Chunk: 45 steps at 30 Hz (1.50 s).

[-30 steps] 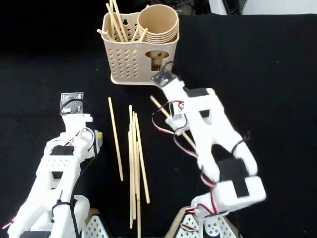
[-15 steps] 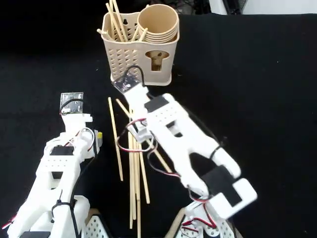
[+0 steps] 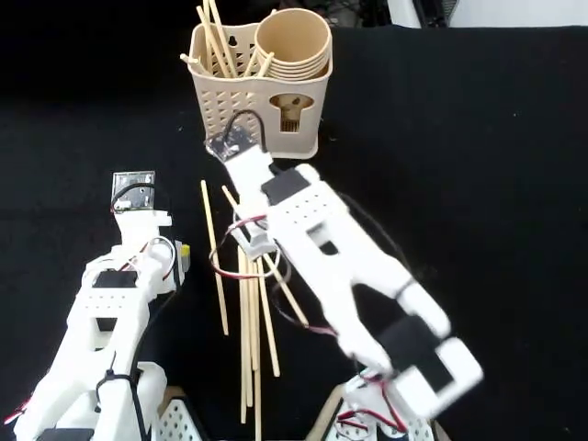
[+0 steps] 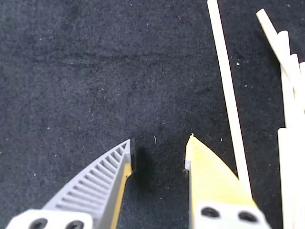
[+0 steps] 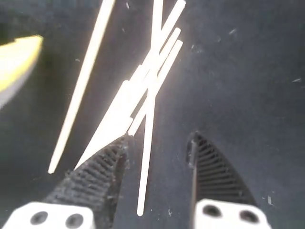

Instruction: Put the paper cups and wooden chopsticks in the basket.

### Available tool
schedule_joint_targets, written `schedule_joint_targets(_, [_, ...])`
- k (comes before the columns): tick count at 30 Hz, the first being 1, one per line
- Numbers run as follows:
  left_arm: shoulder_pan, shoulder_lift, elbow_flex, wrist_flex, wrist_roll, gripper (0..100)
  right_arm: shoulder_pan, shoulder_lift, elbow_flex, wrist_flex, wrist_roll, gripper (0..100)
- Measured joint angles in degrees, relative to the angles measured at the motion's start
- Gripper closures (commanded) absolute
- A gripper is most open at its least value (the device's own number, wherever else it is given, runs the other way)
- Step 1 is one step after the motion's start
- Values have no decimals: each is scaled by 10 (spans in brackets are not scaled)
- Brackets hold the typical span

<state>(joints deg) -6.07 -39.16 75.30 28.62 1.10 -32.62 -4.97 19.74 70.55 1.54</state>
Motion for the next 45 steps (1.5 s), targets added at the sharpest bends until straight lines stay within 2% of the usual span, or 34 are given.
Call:
schedule_joint_targets(5, [0, 0, 0, 0, 0, 802, 11, -79, 93, -41, 54, 816])
schedule_joint_targets(11, [0, 0, 0, 0, 0, 802, 91, -69, 203, -207, 126, 985])
schedule_joint_targets(14, [0, 0, 0, 0, 0, 802, 106, -41, 204, -209, 162, 986])
schedule_joint_targets(23, [0, 0, 0, 0, 0, 802, 48, 54, 209, -198, 189, 986])
schedule_joint_targets(33, [0, 0, 0, 0, 0, 802, -60, 59, 209, -185, 189, 986])
schedule_joint_targets(38, [0, 0, 0, 0, 0, 802, -65, 56, 209, -185, 188, 986])
schedule_joint_targets(45, [0, 0, 0, 0, 0, 802, -71, -52, 209, -177, 128, 986])
